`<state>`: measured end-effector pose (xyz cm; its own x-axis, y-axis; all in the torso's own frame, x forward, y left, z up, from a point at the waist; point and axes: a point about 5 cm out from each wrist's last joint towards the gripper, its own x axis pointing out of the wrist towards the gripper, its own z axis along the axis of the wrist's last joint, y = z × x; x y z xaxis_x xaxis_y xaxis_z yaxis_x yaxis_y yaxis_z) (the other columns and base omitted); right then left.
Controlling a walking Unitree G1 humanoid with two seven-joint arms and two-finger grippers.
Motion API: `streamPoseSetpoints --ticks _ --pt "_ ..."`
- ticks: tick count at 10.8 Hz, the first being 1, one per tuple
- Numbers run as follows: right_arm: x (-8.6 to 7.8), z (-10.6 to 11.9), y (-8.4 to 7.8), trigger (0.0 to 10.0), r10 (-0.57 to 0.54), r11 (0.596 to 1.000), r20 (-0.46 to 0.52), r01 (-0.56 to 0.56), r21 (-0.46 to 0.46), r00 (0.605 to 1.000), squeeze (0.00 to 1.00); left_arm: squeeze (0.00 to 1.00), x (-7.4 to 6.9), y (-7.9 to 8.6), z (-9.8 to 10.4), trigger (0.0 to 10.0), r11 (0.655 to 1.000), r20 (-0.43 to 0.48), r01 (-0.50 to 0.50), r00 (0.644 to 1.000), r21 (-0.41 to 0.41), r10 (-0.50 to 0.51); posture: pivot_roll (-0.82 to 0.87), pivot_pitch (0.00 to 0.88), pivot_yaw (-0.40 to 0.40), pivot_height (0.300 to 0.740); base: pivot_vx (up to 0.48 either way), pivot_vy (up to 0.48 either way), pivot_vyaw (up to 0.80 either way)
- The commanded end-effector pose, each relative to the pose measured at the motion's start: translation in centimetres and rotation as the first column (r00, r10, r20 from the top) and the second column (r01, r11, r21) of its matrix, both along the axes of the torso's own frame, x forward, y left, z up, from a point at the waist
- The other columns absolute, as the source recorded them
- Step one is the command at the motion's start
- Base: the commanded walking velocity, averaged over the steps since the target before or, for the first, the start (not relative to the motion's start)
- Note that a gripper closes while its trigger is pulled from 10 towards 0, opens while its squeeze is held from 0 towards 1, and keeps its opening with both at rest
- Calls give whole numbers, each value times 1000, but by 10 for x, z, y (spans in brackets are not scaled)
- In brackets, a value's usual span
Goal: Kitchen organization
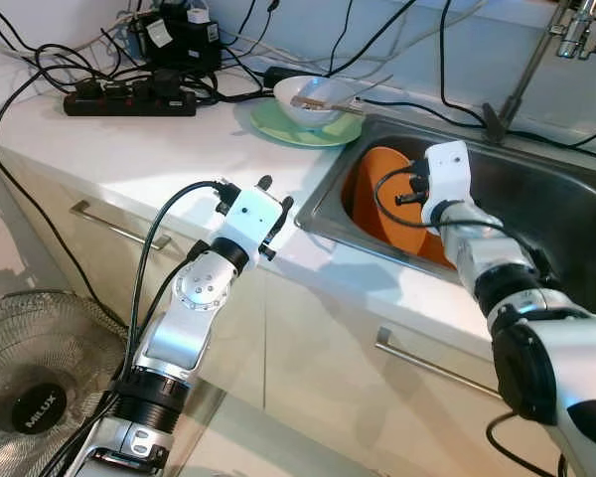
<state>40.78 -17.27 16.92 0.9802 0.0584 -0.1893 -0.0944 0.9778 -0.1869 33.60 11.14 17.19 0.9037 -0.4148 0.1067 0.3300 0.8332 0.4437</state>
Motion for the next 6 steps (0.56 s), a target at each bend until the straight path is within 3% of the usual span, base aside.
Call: streamPoseSetpoints --ticks 1,2,6 --pt "-5 -16 7 10000 49 998 -49 -50 -27 998 0 0 0 -2 5 10000 1000 18 7 1000 -4 -7 251 27 -75 725 0 0 0" --pt "-5 -12 6 10000 35 999 29 -35 20 999 0 0 0 -2 5 10000 1000 23 6 1000 -9 -6 256 23 -74 725 0 0 0" --pt "-9 -19 9 10000 30 997 56 -34 73 998 0 0 0 0 5 10000 1000 24 3 1000 -16 -3 255 17 -66 725 0 0 0"
